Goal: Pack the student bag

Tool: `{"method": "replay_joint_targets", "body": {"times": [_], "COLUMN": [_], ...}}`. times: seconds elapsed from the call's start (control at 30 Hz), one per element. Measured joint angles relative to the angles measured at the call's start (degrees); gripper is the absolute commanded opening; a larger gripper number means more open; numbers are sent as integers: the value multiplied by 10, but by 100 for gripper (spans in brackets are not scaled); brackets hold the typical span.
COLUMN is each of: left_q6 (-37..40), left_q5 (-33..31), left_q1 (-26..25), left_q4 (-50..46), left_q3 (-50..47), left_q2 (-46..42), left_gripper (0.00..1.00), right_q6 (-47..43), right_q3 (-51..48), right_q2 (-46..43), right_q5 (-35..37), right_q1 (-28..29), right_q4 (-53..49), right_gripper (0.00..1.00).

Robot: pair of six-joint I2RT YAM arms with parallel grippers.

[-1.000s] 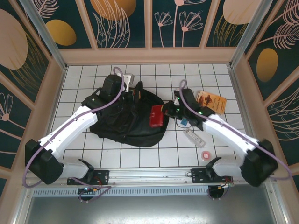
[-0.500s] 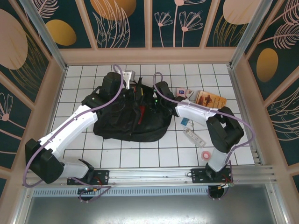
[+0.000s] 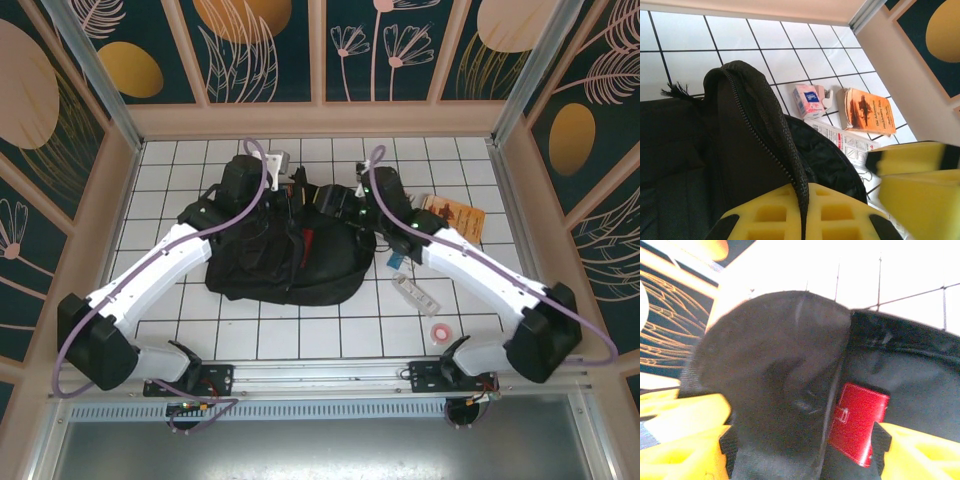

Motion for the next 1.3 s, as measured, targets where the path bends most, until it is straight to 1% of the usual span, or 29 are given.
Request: {"method": "replay_joint_targets", "body": {"times": [0.1,0.17,0.33,0.4,0.57,0.6,0.7,0.8,0.97,1.13,1.23,1.3], "left_q6": [0,0,9,13,20,22,26,28,29,29,30,30], "left_q5": [9,16,28,28,31,31,30,28,26,26,26,26], "left_q1": [0,0,-3,-4,-5,-5,-5,-5,-5,-5,-5,-5], "left_q4": [2,5,13,14,24,29,32,34,34,35,34,34], "left_q3": [8,14,19,19,13,9,3,1,1,0,-1,-2], "left_q2": [17,26,40,41,41,41,40,38,35,35,32,31], "left_gripper": [0,0,0,0,0,0,0,0,0,0,0,0], "right_q6": [-1,-1,1,1,1,1,0,-1,5,17,21,28], "right_q3": [-14,-20,-50,-60,-85,-99,-137,-163,-209,-243,-259,-270], "right_q2": [-42,-60,-95,-108,-115,-115,-113,-100,-85,-78,-64,-51], "right_q5": [35,50,64,73,82,82,69,50,9,-32,-57,-72], "right_q1": [-8,-25,-116,-142,-193,-203,-228,-238,-239,-255,-266,-273], "right_q4": [-32,-60,-134,-172,-233,-240,-255,-256,-231,-178,-129,-98], "right_gripper": [72,72,72,74,77,79,76,72,63,61,60,57]}}
